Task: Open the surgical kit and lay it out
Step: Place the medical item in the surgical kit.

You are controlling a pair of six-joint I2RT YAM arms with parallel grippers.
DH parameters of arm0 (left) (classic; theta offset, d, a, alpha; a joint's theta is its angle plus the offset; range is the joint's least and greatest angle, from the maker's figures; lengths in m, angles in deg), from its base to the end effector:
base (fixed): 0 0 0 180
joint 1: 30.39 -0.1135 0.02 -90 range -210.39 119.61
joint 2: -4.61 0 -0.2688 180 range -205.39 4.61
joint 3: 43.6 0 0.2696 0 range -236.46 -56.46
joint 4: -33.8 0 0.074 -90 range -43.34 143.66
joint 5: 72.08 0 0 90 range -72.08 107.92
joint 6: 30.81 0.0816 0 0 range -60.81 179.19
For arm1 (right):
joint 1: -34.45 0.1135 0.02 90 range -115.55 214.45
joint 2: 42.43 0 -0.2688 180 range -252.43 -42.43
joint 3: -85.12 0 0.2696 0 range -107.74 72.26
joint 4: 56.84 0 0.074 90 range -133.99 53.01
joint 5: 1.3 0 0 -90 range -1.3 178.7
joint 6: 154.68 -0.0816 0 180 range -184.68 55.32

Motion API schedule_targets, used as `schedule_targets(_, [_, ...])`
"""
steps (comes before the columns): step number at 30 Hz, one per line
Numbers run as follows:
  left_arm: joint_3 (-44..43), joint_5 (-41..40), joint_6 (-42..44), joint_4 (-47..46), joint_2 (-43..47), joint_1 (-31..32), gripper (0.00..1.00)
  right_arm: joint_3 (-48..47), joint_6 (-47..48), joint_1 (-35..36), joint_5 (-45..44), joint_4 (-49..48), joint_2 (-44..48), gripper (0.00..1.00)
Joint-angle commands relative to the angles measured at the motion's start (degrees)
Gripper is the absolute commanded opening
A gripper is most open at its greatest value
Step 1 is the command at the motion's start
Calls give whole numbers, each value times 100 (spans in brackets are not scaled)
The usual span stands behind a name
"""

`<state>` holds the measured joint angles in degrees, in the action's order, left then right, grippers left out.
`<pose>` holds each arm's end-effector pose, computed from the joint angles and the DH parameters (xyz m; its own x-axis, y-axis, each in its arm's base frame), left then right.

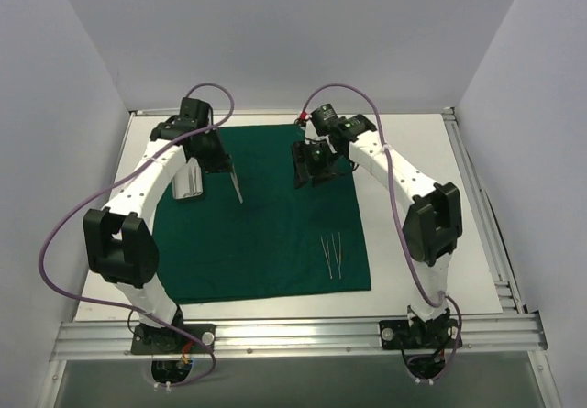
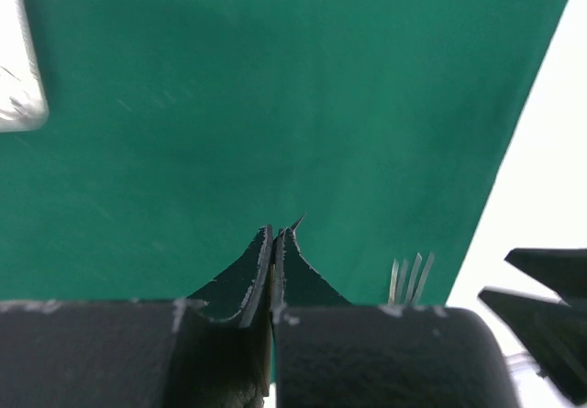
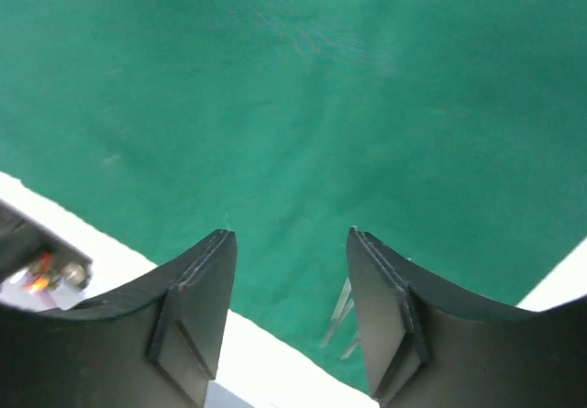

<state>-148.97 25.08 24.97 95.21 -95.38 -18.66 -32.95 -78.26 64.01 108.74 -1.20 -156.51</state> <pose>0.4108 -0.0957 0.2750 -0.8232 -0.3990 -0.4039 -0.2335 0.8864 -0.3997 0.4143 0.2671 0.2595 -0.8153 -0.2088 -0.5400 -0.4701 0.7832 0.4069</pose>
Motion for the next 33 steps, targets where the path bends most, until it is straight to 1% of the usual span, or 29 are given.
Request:
schedule_targets(1, [180, -320, -629, -268, 497, 373, 2, 289, -135, 102, 431, -489, 913, 52])
schedule_targets(4, [356, -583, -892, -163, 638, 760, 2, 527, -162, 322, 659, -683, 1195, 54])
schedule_targets(6, [470, -663, -1138, -127, 735, 979, 2, 589, -136, 462, 992, -675, 1222, 54])
schedule_targets(9, [611, -926, -1420, -144, 893, 1199, 2, 580, -74, 638, 1143, -701, 1292, 54])
schedule_targets(14, [725, -979, -1632, -267, 1112, 1376, 2, 616, 22, 981, 1521, -746, 1328, 54])
schedule_targets(24, [866, -997, -1957, -347, 1262, 1631, 2, 633, 14, 1385, 1574, -614, 1169, 48])
schedule_targets(28, [910, -997, -1957, -373, 1350, 1631, 2, 528, 58, 1473, 1434, -385, 985, 44])
schedule_targets(33, [928, -1015, -1913, -320, 1438, 1631, 2, 510, -4, 1500, 1231, -394, 940, 41])
